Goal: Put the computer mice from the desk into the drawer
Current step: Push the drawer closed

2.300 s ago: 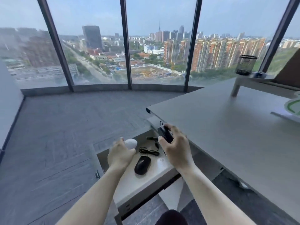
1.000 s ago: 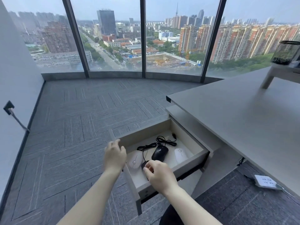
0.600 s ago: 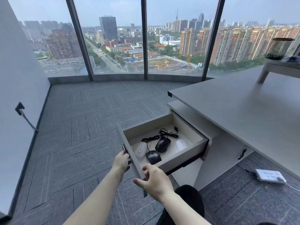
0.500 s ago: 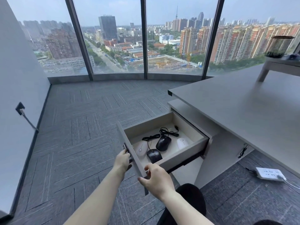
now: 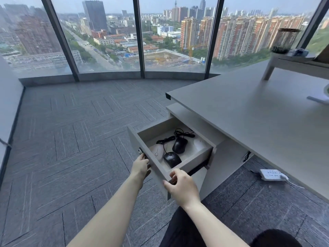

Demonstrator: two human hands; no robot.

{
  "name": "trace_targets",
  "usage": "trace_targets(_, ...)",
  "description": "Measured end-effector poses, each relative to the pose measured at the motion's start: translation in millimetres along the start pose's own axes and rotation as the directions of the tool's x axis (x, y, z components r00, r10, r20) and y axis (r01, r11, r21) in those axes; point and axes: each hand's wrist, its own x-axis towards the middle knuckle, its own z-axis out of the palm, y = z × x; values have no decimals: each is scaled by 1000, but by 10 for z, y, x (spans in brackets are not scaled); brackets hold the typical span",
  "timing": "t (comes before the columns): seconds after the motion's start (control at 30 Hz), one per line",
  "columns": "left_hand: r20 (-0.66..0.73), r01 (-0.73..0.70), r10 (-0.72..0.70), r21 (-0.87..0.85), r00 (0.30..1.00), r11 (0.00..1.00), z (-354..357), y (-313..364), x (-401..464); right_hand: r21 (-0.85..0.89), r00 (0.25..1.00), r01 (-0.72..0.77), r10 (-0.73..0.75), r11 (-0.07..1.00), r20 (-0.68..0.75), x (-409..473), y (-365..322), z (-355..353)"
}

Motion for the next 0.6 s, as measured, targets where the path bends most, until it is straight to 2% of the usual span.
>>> trace_targets(0.07, 63, 32, -33, 24, 997, 999, 348, 5, 261, 42, 994, -92, 94, 995, -59, 190, 252, -125)
trace_targets(0.3, 137, 70, -61, -62, 989, 996, 849, 166, 392, 285, 932, -198, 270, 938, -241, 341, 506, -297)
trace_targets(0.43, 174, 94, -75, -100, 982, 991, 1165, 225, 525, 393, 867, -286, 411, 874, -282, 508, 697, -388)
trace_targets(0.6, 218, 120, -91, -121, 972, 985, 1491, 287, 698, 437, 824, -356, 498, 826, -271, 712, 862, -555)
